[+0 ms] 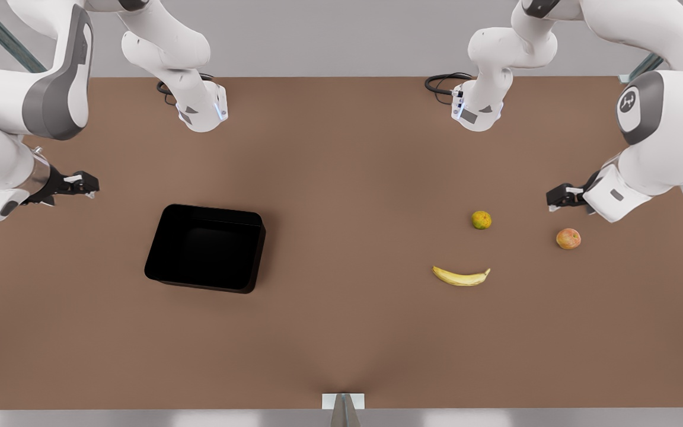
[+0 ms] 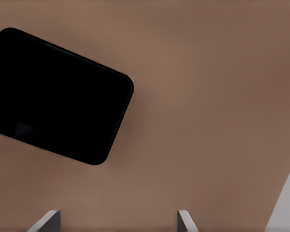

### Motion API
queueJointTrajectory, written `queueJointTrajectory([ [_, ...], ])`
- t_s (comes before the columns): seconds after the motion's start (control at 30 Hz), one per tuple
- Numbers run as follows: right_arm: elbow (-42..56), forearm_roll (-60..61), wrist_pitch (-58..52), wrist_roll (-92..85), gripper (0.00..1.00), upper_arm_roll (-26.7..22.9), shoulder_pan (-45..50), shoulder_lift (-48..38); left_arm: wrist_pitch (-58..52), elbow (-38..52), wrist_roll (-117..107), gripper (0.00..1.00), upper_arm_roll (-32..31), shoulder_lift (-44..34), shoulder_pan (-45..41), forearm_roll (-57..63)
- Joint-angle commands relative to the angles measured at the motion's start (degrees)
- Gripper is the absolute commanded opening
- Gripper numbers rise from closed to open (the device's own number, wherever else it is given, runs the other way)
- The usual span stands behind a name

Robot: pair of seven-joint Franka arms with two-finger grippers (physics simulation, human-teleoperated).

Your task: Place the storage box in the middle with the right arm, and place the apple in the storage box with the left arm

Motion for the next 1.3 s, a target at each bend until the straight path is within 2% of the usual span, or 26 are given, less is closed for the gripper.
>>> queueJointTrajectory([
  [0.0,-0.02,0.0,0.0,0.0,1.0,0.0,-0.02,0.0,0.0,-0.01,-0.02,1.0,-0.01,-0.11,-0.04,-0.02],
  [0.07,-0.45,0.09,0.0,0.26,1.0,0.0,-0.02,0.35,-0.27,-0.01,-0.11,1.0,-0.01,-0.46,-0.04,-0.37],
  [0.1,-1.51,0.44,0.35,6.31,1.0,0.17,0.51,1.23,-0.61,0.17,0.07,1.0,0.08,-0.46,0.05,-0.37],
  [0.17,-11.17,2.1,11.07,14.58,1.0,0.7,0.77,1.67,-4.57,0.35,-1.77,1.0,1.65,-0.11,0.05,0.51],
  [0.2,-16.36,4.66,16.95,19.33,1.0,0.79,0.86,1.93,-6.33,-0.09,-6.77,1.0,5.61,0.94,0.23,-0.45],
  [0.3,-20.75,5.63,25.13,21.8,1.0,0.88,3.24,5.71,-5.54,-4.57,-27.25,1.0,13.53,3.23,0.75,-14.07],
  [0.4,-33.84,5.71,38.4,21.8,1.0,0.62,3.59,2.99,-1.14,-11.78,-39.47,1.0,23.11,5.07,1.11,-35.16],
  [0.5,-39.04,5.71,41.39,23.55,1.0,0.0,3.94,2.1,10.18,-21.79,-52.2,1.0,25.92,5.34,1.11,-53.53],
  [0.6,-40.09,5.71,42.63,23.55,1.0,-3.25,3.94,2.98,11.78,-29.09,-55.48,1.0,26.8,6.39,2.16,-65.31],
  [0.77,-40.09,5.71,44.56,23.56,1.0,-5.54,3.85,6.49,9.76,-29.63,-54.77,1.0,26.8,11.05,4.0,-68.66],
  [0.93,-39.92,6.24,44.82,23.73,1.0,-5.54,4.03,9.48,3.78,-29.71,-53.54,1.0,28.82,12.19,4.53,-68.4],
  [1.2,-40.18,6.77,46.14,23.64,1.0,-5.54,4.03,13.62,2.64,-31.03,-49.33,1.0,28.82,14.66,4.53,-65.76],
  [1.23,-40.18,6.77,46.14,23.64,0.93,-5.54,4.03,13.62,2.72,-31.3,-49.15,1.0,28.91,14.83,4.53,-65.76],
  [1.27,-40.18,6.77,46.05,23.64,0.78,-5.54,4.03,13.71,2.72,-31.3,-49.15,1.0,29.0,15.1,4.53,-65.67],
])
